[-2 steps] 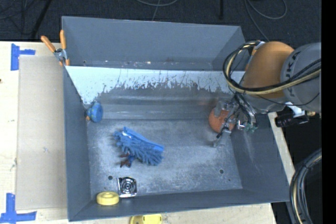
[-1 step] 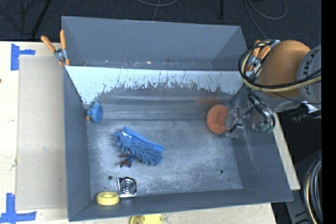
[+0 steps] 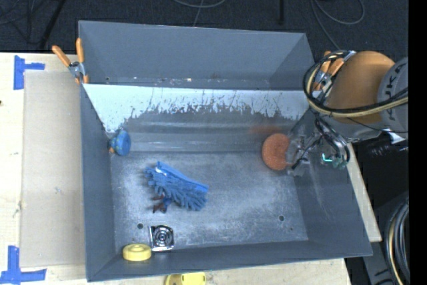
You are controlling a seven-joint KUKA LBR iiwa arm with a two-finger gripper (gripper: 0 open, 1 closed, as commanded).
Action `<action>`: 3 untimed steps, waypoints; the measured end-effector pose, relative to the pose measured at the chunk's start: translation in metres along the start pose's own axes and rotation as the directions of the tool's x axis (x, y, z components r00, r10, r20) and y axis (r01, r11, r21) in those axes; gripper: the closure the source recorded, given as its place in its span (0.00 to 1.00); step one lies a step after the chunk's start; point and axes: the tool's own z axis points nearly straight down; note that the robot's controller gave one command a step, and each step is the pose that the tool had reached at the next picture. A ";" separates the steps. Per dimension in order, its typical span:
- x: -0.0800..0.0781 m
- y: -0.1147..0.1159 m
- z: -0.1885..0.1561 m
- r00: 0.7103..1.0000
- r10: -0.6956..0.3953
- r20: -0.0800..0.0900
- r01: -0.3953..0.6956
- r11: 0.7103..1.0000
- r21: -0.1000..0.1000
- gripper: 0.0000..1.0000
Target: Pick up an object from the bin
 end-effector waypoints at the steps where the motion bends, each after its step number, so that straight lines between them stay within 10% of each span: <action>1: 0.000 0.000 0.000 1.000 -0.001 -0.001 0.001 1.000 0.000 0.00; 2: -0.005 0.018 0.011 0.998 0.057 0.000 -0.057 0.998 0.001 0.00; 3: -0.014 0.013 0.014 0.994 0.111 0.006 -0.111 0.994 -0.004 1.00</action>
Offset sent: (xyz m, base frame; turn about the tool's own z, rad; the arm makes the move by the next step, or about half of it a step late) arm 0.0112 0.0276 -0.0176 0.0788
